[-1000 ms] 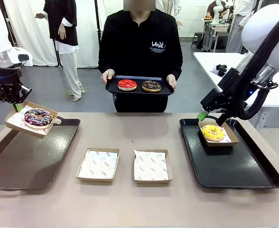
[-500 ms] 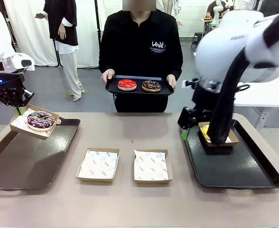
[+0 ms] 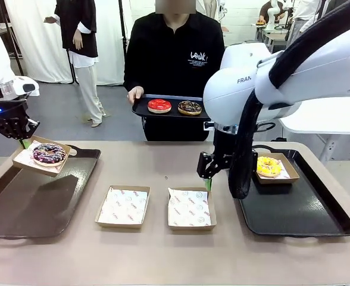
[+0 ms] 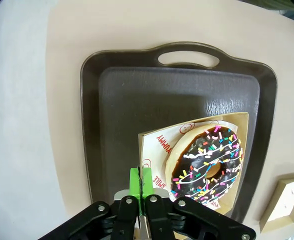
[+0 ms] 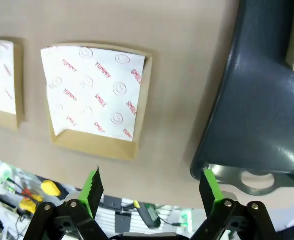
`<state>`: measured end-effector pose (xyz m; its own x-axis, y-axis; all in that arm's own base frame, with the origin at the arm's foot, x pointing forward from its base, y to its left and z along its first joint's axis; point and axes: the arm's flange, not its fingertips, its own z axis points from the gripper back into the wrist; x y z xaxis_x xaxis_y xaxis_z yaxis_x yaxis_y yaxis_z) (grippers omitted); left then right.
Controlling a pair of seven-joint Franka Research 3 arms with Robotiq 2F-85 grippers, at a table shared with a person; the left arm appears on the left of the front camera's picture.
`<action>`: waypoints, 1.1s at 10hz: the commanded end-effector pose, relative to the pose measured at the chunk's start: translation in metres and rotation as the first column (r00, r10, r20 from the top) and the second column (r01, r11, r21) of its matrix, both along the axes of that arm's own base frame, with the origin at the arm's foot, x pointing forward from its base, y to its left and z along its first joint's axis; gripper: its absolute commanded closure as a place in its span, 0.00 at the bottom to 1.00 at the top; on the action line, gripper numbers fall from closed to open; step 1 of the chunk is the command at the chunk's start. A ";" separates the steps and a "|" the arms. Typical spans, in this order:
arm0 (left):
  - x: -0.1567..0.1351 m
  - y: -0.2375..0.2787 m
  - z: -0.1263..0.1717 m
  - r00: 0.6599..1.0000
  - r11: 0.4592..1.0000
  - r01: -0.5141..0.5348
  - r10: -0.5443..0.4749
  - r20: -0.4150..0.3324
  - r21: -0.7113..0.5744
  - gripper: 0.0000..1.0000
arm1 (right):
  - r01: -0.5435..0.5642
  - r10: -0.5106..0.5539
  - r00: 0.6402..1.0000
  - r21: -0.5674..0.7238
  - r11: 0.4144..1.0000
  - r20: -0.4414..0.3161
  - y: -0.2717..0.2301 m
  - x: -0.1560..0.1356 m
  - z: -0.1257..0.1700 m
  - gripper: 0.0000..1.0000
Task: Individually package the donuts and arrange them on the tray.
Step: Place the picked Paper togo box on the Handle tray while simultaneously picking up another Paper togo box from the table with the other hand.
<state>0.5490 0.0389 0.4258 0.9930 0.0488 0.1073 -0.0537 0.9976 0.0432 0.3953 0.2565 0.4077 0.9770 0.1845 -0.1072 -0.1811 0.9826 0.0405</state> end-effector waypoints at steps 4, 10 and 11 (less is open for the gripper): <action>0.003 0.003 -0.003 1.000 1.000 -0.002 0.002 0.002 -0.011 0.99 | 0.062 -0.065 0.995 0.042 0.997 0.075 0.002 0.011 0.000 0.00; 0.004 0.004 -0.005 1.000 1.000 0.002 -0.002 0.000 -0.017 0.99 | 0.066 -0.070 0.994 0.043 0.997 0.082 0.000 0.009 -0.003 0.00; 0.005 0.003 -0.010 1.000 1.000 -0.017 0.017 0.008 -0.020 0.99 | 0.137 -0.139 0.980 0.020 0.990 0.143 0.004 0.005 -0.008 0.00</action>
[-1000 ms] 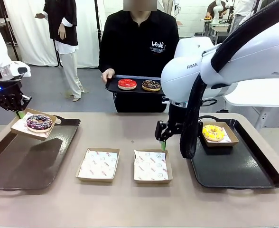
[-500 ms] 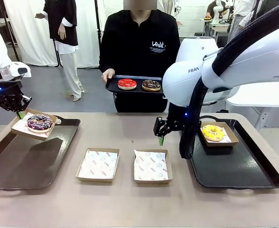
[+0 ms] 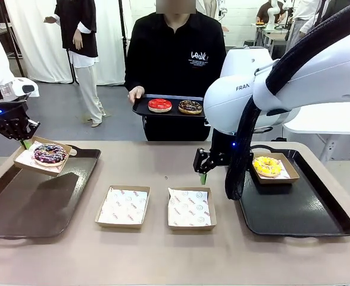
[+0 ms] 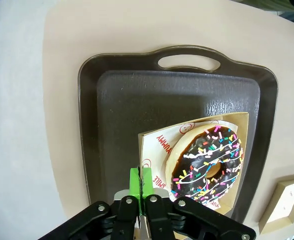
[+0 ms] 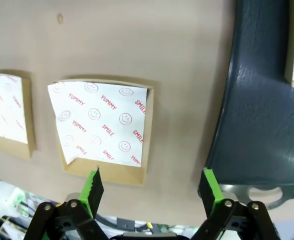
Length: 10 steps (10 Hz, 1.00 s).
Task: Individually package the donuts and arrange them on the tray.
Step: Place the picked Paper togo box on the Handle tray while simultaneously picking up another Paper togo box from the table with the other hand.
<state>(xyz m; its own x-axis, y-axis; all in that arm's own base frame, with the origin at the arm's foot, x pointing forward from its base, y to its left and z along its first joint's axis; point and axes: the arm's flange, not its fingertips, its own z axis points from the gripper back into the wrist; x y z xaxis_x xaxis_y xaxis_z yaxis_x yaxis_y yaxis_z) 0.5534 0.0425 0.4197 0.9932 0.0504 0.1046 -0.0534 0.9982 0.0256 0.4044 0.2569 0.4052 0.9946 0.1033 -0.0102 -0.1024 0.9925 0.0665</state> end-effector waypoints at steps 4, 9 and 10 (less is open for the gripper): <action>0.007 0.005 -0.017 0.998 0.998 -0.052 0.053 0.028 -0.027 0.99 | 0.175 -0.170 0.981 -0.051 0.983 0.097 0.012 -0.017 -0.030 0.00; 0.026 0.010 -0.029 0.998 0.998 -0.050 0.051 0.024 -0.022 0.99 | 0.085 -0.085 0.996 -0.006 0.996 0.038 0.005 -0.022 -0.059 0.00; 0.030 0.009 -0.033 1.000 1.000 -0.022 0.022 0.020 -0.018 0.99 | 0.083 -0.083 0.996 -0.004 0.997 0.041 0.004 -0.022 -0.061 0.00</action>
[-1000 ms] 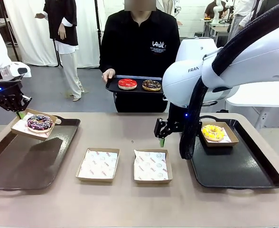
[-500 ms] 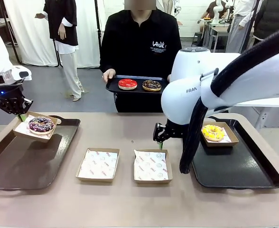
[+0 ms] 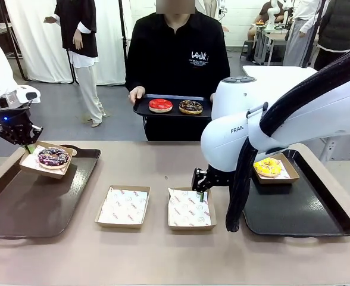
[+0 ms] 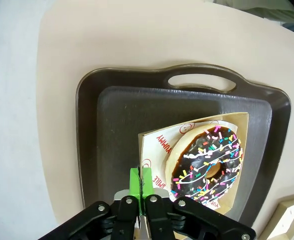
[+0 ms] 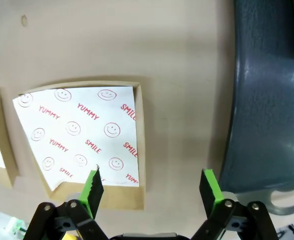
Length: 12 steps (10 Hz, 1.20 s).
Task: Individually package the donuts and arrange them on the tray.
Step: Place the picked Paper togo box on the Handle tray while simultaneously picking up another Paper togo box from the table with the other hand.
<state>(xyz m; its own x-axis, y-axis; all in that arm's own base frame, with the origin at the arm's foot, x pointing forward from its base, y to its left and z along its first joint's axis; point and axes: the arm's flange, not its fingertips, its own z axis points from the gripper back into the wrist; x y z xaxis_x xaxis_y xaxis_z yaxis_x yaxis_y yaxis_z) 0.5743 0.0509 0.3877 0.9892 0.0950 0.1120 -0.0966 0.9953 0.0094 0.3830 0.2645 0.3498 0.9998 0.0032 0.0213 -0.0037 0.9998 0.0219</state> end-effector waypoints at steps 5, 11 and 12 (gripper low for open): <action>0.020 -0.007 -0.002 0.997 0.996 0.082 -0.082 0.001 0.021 0.99 | -0.038 0.037 0.999 0.057 0.998 0.014 -0.009 0.006 -0.021 0.00; 0.027 -0.007 -0.003 0.996 0.996 0.083 -0.084 0.007 0.032 0.99 | -0.062 0.062 0.998 0.057 0.996 0.000 -0.010 0.010 -0.031 0.00; 0.027 -0.007 -0.004 0.996 0.996 0.085 -0.086 0.008 0.035 0.99 | -0.063 0.063 0.998 0.058 0.996 -0.002 -0.010 0.010 -0.032 0.00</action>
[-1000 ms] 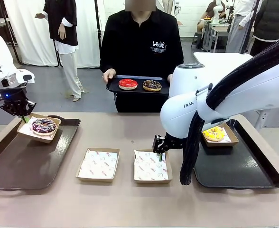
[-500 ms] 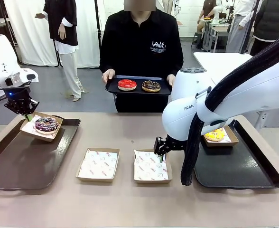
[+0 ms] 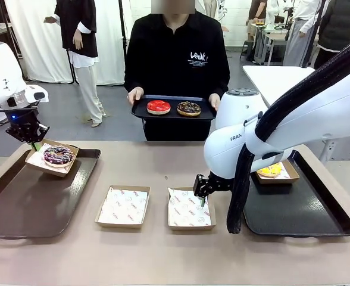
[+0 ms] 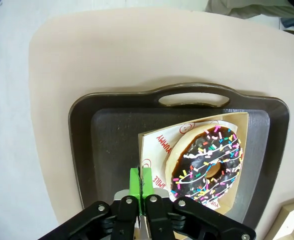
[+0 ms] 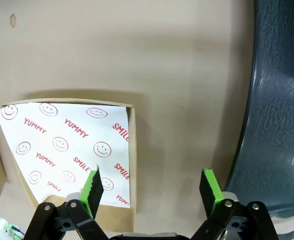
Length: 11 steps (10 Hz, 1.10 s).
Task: Individually package the donuts and arrange them on the tray.
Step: Place the picked Paper togo box on the Handle tray while simultaneously picking up another Paper togo box from the table with the other hand.
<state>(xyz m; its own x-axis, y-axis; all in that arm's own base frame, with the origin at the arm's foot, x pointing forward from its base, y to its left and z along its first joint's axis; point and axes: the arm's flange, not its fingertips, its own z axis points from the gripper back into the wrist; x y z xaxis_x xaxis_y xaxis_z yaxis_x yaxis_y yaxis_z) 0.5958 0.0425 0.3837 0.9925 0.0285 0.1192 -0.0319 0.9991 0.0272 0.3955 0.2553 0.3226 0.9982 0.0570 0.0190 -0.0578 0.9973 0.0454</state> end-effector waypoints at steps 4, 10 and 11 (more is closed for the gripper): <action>0.008 -0.001 -0.010 1.000 0.999 0.025 -0.024 -0.017 0.042 0.99 | -0.008 0.008 1.000 0.036 0.999 -0.005 0.000 -0.004 -0.006 0.00; 0.007 -0.002 -0.010 0.999 0.999 0.036 -0.035 -0.015 0.034 0.00 | -0.012 0.013 1.000 0.039 0.999 -0.010 -0.001 -0.003 -0.007 1.00; 0.007 -0.001 -0.010 0.999 0.999 0.037 -0.036 -0.014 0.032 0.00 | -0.010 0.010 1.000 0.040 0.999 -0.013 -0.001 -0.002 -0.007 1.00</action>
